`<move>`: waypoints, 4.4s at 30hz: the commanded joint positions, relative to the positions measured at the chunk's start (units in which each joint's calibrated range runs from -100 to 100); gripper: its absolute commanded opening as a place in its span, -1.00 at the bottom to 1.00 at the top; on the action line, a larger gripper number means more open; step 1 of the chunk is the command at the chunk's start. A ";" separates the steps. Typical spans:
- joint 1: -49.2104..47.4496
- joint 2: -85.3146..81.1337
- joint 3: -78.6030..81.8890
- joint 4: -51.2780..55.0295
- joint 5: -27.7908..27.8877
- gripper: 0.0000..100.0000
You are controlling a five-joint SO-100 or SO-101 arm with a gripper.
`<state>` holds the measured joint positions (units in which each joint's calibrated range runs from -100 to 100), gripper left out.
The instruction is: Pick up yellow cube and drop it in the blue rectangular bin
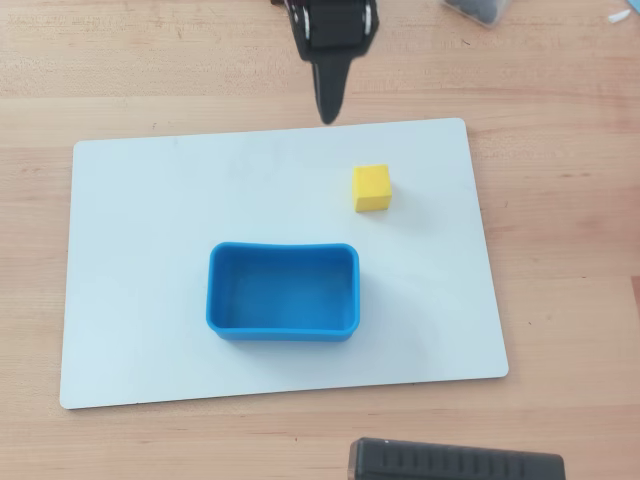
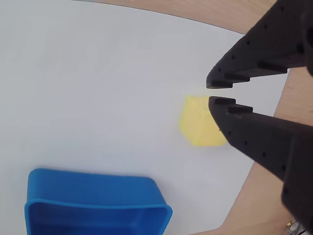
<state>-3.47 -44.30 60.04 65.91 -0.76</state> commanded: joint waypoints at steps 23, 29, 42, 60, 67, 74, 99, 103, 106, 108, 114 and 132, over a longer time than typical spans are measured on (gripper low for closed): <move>-7.42 43.78 -47.04 13.37 -6.64 -0.79; -6.22 41.65 -45.77 15.18 -6.64 -0.64; -6.04 41.56 -41.58 15.51 -6.64 -0.44; -7.07 41.65 -31.40 7.92 -6.69 -0.46; -9.13 42.76 -31.13 5.69 -6.69 -0.47; -8.19 44.16 -29.77 3.62 -6.69 -0.47; -6.04 48.89 -28.77 0.49 -6.54 -0.88; -5.79 47.96 -29.31 0.98 -6.59 -0.89; -6.04 44.81 -29.49 1.64 -6.50 -0.89; -6.56 43.23 -30.31 2.96 -6.45 -0.89; -6.65 40.63 -36.58 8.41 -6.45 -0.90; 0.22 42.02 -55.67 13.86 -3.22 -0.90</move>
<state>-6.87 1.52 15.92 80.22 -5.69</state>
